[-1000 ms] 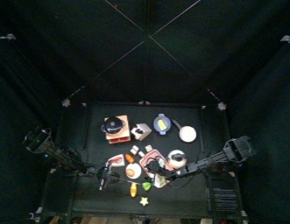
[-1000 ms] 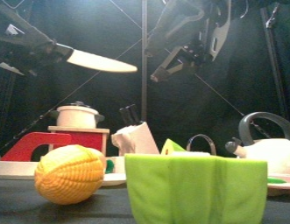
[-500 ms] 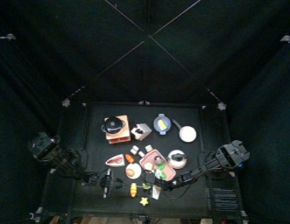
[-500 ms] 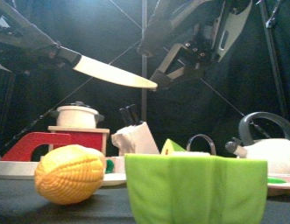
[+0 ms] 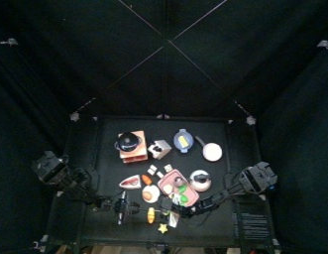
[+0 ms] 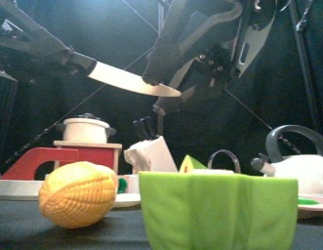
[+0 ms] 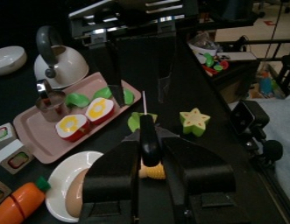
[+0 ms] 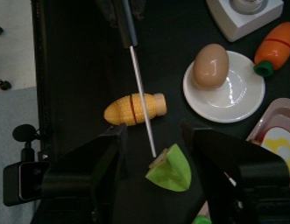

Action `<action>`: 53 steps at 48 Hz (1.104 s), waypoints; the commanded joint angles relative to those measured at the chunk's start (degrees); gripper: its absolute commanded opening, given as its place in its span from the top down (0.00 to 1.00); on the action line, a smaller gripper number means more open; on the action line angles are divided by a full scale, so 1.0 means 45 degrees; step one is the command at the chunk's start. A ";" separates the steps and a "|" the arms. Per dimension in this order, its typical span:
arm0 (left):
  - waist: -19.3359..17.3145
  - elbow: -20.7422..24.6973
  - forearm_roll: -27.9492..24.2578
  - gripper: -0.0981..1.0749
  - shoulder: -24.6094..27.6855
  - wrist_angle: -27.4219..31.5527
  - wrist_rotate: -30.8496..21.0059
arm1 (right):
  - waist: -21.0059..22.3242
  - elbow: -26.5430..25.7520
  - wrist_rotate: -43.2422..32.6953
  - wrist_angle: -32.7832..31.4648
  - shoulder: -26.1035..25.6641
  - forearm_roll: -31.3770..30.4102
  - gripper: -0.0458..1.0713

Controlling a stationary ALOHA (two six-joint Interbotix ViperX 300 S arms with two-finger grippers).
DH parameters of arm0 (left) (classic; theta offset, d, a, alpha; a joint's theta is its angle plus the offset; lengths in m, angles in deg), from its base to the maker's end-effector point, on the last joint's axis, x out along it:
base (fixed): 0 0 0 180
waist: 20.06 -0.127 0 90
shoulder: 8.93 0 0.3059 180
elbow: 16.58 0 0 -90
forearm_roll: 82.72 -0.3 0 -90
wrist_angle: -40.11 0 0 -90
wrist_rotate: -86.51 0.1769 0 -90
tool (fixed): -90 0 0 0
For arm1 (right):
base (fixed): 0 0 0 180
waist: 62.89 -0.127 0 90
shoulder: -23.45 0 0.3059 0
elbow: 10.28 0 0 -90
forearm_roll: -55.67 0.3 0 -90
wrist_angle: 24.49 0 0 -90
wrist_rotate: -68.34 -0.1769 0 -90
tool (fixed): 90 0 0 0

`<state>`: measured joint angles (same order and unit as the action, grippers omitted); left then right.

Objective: Grasp pairing knife with both hands

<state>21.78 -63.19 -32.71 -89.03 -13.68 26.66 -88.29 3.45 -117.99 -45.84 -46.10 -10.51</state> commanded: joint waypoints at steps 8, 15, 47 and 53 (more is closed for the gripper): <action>0.0039 0.0293 0.0039 0.44 0.0117 -0.0078 -0.0078 | 0.0020 -0.0293 0.0020 0.0020 -0.0234 0.0020 0.37; 0.0059 0.0312 0.0215 0.44 0.0254 -0.0078 -0.0078 | 0.0020 -0.0313 0.0020 0.0098 -0.0176 0.0059 0.44; 0.0781 0.0430 0.0742 0.44 0.1211 0.0254 -0.0098 | 0.0020 -0.0449 0.0039 0.0508 0.0371 0.0039 0.54; 0.0781 0.0547 0.0762 0.44 0.1426 0.0332 -0.0098 | 0.0039 -0.0488 0.0039 0.0840 0.0469 0.0039 0.54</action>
<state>24.85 -61.78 -29.28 -82.61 -12.10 26.22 -88.20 2.57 -117.73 -42.85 -42.93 -10.24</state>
